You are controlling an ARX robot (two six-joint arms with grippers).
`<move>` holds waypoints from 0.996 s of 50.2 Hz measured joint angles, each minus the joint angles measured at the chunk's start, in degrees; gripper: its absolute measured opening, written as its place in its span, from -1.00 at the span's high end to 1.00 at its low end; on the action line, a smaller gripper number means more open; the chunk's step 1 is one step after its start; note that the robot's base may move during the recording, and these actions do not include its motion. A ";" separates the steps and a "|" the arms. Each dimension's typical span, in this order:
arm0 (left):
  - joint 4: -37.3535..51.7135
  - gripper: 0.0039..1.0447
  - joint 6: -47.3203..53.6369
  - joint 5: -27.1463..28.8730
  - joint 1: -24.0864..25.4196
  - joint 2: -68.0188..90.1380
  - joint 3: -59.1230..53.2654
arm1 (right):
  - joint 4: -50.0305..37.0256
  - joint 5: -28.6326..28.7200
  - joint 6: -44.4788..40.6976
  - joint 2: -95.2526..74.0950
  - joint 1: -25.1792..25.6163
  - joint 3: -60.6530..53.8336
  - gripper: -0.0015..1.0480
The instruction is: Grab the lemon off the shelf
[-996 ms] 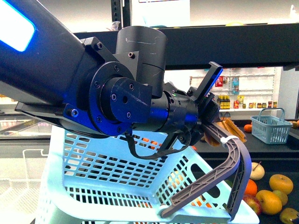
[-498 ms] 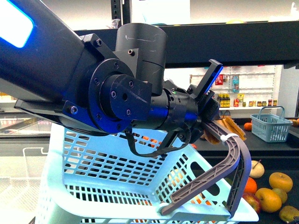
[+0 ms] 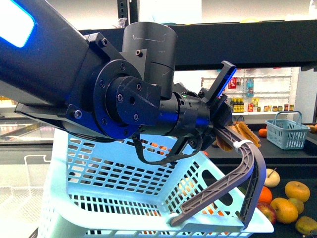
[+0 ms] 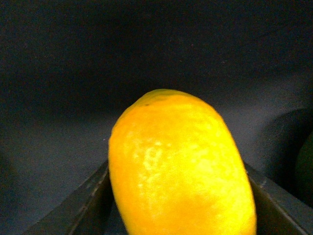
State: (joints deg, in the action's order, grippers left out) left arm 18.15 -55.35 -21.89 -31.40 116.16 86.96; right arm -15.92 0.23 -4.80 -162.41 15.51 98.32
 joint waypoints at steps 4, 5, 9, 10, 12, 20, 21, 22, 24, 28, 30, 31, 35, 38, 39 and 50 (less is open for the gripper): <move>0.00 0.86 0.00 0.00 0.00 0.00 0.00 | -0.37 0.02 0.11 0.00 0.04 0.00 -0.13; 0.00 0.86 0.00 0.00 0.00 0.00 0.00 | -0.46 0.02 0.17 0.00 0.09 0.00 -0.11; 0.00 0.86 0.00 0.00 0.00 0.00 0.00 | -0.92 0.07 0.55 0.04 0.15 -0.17 -0.05; 0.00 0.86 0.00 0.00 0.00 0.00 0.00 | -0.98 0.07 0.55 0.11 0.15 -0.26 -0.04; 0.00 0.86 0.00 0.00 0.00 0.00 0.00 | -1.09 0.09 0.70 0.39 0.15 -0.66 -0.04; 0.00 0.86 0.00 0.00 0.00 0.00 0.00 | -2.38 0.98 1.16 4.33 0.35 -5.53 -0.04; 0.00 0.86 0.00 -0.02 0.00 0.00 0.00 | -2.82 1.09 1.16 5.27 0.39 -6.47 -0.03; 0.00 0.86 0.00 0.00 0.00 0.00 0.00 | -3.06 1.09 1.16 5.77 0.44 -6.97 -0.03; 0.00 0.86 0.00 -0.02 0.00 0.00 0.00 | -3.93 1.25 1.25 7.37 0.50 -8.46 -0.03; 0.00 0.86 0.00 0.00 0.00 0.00 0.00 | -5.16 1.99 1.66 10.71 0.57 -11.21 -0.03; 0.00 0.86 0.00 0.00 0.00 0.00 0.00 | -6.01 2.54 1.95 13.05 0.59 -12.98 -0.03; 0.00 0.86 0.00 0.00 0.00 0.00 0.00 | -6.32 2.78 2.23 13.86 0.59 -13.59 -0.03; 0.00 0.86 0.00 0.00 0.00 0.00 0.00 | -7.48 5.01 3.80 19.30 0.59 -17.42 -0.03; 0.00 0.86 0.00 0.00 0.00 0.00 0.00 | -7.89 6.71 5.35 23.17 0.48 -19.82 -0.03; 0.00 0.86 0.00 0.00 0.00 0.00 0.00 | -8.07 7.58 6.19 25.18 0.35 -21.00 -0.03; 0.00 0.86 0.00 0.00 0.00 0.00 0.00 | -7.67 14.45 15.30 41.16 -2.80 -27.98 -0.03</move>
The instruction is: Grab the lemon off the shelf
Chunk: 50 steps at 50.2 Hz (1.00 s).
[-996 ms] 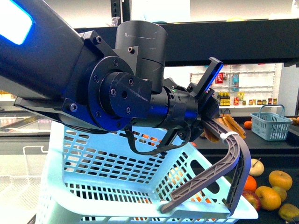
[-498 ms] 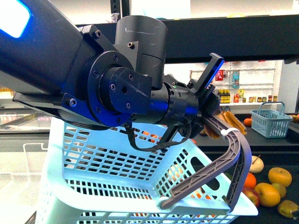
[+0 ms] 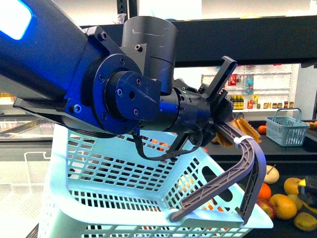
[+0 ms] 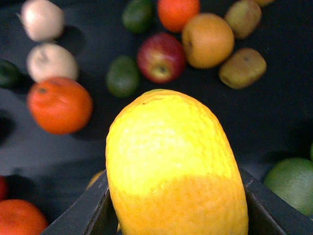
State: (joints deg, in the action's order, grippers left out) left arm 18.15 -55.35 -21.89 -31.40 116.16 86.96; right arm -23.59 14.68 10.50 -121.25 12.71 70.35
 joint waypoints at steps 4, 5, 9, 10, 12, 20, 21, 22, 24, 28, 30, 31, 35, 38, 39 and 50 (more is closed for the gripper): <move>0.00 0.86 0.00 0.00 0.00 0.00 0.00 | 0.68 2.29 2.93 4.22 -1.75 -1.36 -0.03; 0.00 0.86 0.00 0.00 0.00 0.00 0.00 | 0.79 2.62 3.15 4.85 -2.05 -1.55 -0.03; 0.00 0.86 0.00 -0.02 0.00 0.00 0.00 | 1.75 4.72 7.06 8.94 -4.50 -2.43 -0.03; 0.00 0.86 0.00 -0.02 0.00 0.00 0.00 | 1.97 4.96 7.63 9.73 -5.14 -2.58 -0.03; 0.00 0.86 0.00 0.00 0.00 0.00 0.00 | 2.27 5.57 8.76 10.69 -6.12 -2.71 -0.03; 0.00 0.86 0.00 0.00 0.00 0.00 0.00 | 2.80 5.90 11.91 12.37 -9.92 -3.28 -0.03; 0.00 0.86 0.00 -0.02 0.00 0.00 0.00 | 2.80 5.90 12.15 12.37 -10.16 -3.37 -0.03; 0.00 0.86 0.00 0.00 0.00 0.00 0.00 | 2.80 5.90 12.57 12.37 -10.60 -3.50 -0.03; 0.00 0.86 0.00 -0.02 0.00 0.00 0.00 | 2.82 5.84 13.40 12.33 -11.54 -3.98 -0.03; 0.00 0.86 0.00 0.02 0.00 0.00 0.00 | 2.82 5.68 14.62 12.15 -13.18 -4.68 -0.03; 0.00 0.86 -0.04 0.00 0.00 0.00 0.00 | 2.69 5.68 15.23 12.11 -13.75 -5.01 -0.03; 0.00 0.86 -0.02 -0.02 0.00 0.00 0.00 | 2.67 5.68 15.32 12.11 -13.88 -5.09 -0.03; 0.00 0.86 0.02 -0.04 0.00 0.00 0.00 | 2.56 5.66 15.69 11.91 -14.78 -5.55 -0.03; 0.00 0.86 -0.02 -0.04 0.00 0.00 0.00 | 2.27 5.66 15.89 11.56 -15.80 -6.12 -0.03; 0.00 0.86 -0.02 -0.04 0.00 0.00 0.00 | 2.27 5.66 15.89 11.50 -16.00 -6.19 -0.03; 0.00 0.86 0.00 -0.02 0.00 0.00 0.00 | 2.21 5.42 15.52 10.67 -18.84 -7.39 -0.38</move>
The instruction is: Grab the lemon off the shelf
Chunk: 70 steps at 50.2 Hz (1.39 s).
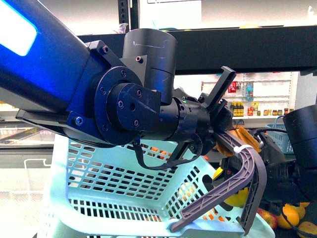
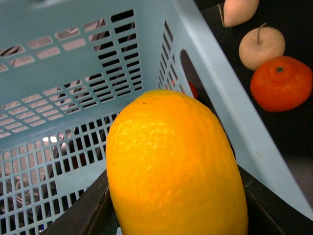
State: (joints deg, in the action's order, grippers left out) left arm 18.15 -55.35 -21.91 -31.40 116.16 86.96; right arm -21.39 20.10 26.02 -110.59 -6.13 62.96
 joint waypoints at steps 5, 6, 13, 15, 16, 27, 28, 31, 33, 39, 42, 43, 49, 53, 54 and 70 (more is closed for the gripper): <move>0.00 0.86 0.00 0.00 0.00 0.00 0.00 | -1.42 0.09 0.09 0.00 0.09 -0.44 -0.60; 0.00 0.86 0.00 0.02 0.00 0.00 0.00 | -1.88 0.17 0.20 0.04 0.33 -0.59 -0.70; 0.00 0.86 -0.26 -0.20 0.00 0.13 0.00 | -10.91 -2.19 -18.47 -1.44 21.14 -9.70 -0.85; 0.00 0.86 -0.24 -0.20 -0.02 0.13 0.00 | -11.80 -3.04 -20.20 -3.41 20.83 -10.16 -0.85; 0.00 0.86 -0.17 -0.17 -0.02 0.17 0.00 | -13.07 -4.15 -22.01 -5.68 20.44 -10.14 -0.85; 0.00 0.86 -0.07 0.31 0.04 0.22 0.00 | -14.95 -8.35 -26.80 -22.51 16.83 -6.43 -0.85; 0.00 0.86 -0.07 0.39 0.04 0.22 0.00 | -14.95 -8.72 -26.97 -23.85 16.39 -5.86 -0.85; 0.00 0.86 -0.09 0.35 0.04 0.22 0.00 | -14.84 -10.32 -27.21 -26.58 15.26 -4.13 -0.85; 0.00 0.86 -0.09 0.26 0.02 0.22 0.00 | -14.49 -10.99 -27.43 -27.89 14.64 -2.78 -0.85; 0.00 0.86 -0.07 0.00 0.00 0.22 0.00 | -12.39 -13.90 -27.76 -31.19 12.96 2.27 -0.85; 0.00 0.86 -0.11 -0.02 0.00 0.22 0.00 | -10.97 -15.32 -27.93 -32.89 12.22 5.38 -0.85; 0.00 0.86 -0.13 -0.02 0.00 0.22 0.00 | -10.67 -15.72 -27.98 -33.27 12.07 6.01 -0.85; 0.00 0.86 -0.13 0.02 0.00 0.22 0.00 | -7.98 -18.05 -27.89 -36.28 10.91 11.52 -0.85; 0.00 0.86 -0.13 0.02 0.00 0.22 0.00 | -5.95 -19.50 -27.45 -37.99 10.36 14.91 -0.85; 0.00 0.86 -0.13 0.02 0.00 0.22 0.00 | -5.64 -19.74 -27.45 -38.23 10.27 15.41 -0.85; 0.00 0.86 -0.11 0.04 0.00 0.22 0.00 | 0.96 -22.25 -25.18 -43.50 7.85 27.06 -0.85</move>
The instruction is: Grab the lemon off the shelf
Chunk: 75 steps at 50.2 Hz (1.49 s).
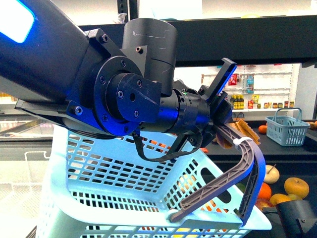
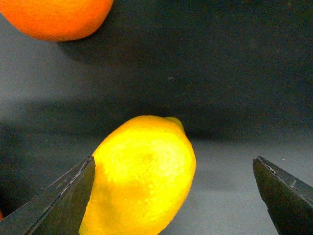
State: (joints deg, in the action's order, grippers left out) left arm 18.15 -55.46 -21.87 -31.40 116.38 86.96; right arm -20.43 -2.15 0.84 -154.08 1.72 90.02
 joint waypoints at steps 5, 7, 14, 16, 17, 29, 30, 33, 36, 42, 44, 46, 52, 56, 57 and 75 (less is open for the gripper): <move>0.00 0.86 -0.02 -0.04 0.00 0.00 0.00 | 1.31 -0.20 0.94 -1.22 -0.70 1.99 -0.85; 0.00 0.86 -0.02 -0.04 0.00 0.00 0.00 | 1.86 -0.22 1.25 -1.66 -0.98 2.64 -0.85; 0.00 0.86 -0.02 -0.02 0.00 0.00 0.00 | 3.02 -0.44 2.36 -3.04 -1.60 4.28 -0.85; 0.00 0.86 -0.02 -0.04 0.00 0.00 0.00 | 3.28 -0.68 2.43 -3.50 -1.66 4.66 -0.85; 0.00 0.86 -0.02 -0.04 0.00 0.00 0.02 | 3.34 -0.72 2.56 -3.65 -1.68 4.76 -0.85; 0.00 0.86 0.00 0.11 0.00 0.00 0.00 | 4.81 -1.27 3.67 -6.29 -1.88 6.32 -0.85; 0.00 0.86 0.00 0.11 0.00 0.00 0.00 | 4.90 -1.31 3.72 -6.40 -1.88 6.40 -0.85; 0.00 0.86 -0.02 0.00 0.00 0.00 0.00 | 5.42 -1.33 4.24 -6.82 -1.90 6.95 -0.85; 0.00 0.86 -0.02 -0.09 0.00 0.00 0.00 | 5.55 -1.53 4.44 -6.95 -2.01 7.58 -0.85; 0.00 0.86 -0.02 -0.07 0.00 0.00 0.00 | 5.53 -2.14 4.55 -7.08 -2.25 9.03 -0.85; 0.00 0.86 -0.02 -0.07 0.00 0.00 0.00 | 5.53 -2.19 4.57 -7.13 -2.27 9.29 -0.81; 0.00 0.86 -0.02 -0.07 0.00 0.00 0.00 | 5.46 -2.16 4.57 -7.15 -2.29 9.42 -0.75; 0.00 0.86 -0.02 -0.02 0.00 0.00 0.02 | 5.18 -2.01 4.48 -7.15 -2.34 9.51 -0.48; 0.00 0.86 0.00 0.00 0.00 0.00 0.00 | 5.27 -1.66 4.42 -7.15 -2.32 9.51 -0.40; 0.00 0.86 0.00 0.00 0.00 0.00 0.00 | 5.31 -1.62 4.33 -7.15 -2.32 9.51 -0.40; 0.00 0.86 -0.02 -0.02 0.00 0.00 0.00 | 3.54 0.68 3.82 -3.67 -0.92 3.30 -0.38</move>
State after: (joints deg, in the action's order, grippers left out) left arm 18.15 -55.48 -21.89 -31.40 116.38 86.96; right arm -16.88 -1.48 4.67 -157.75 0.80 93.32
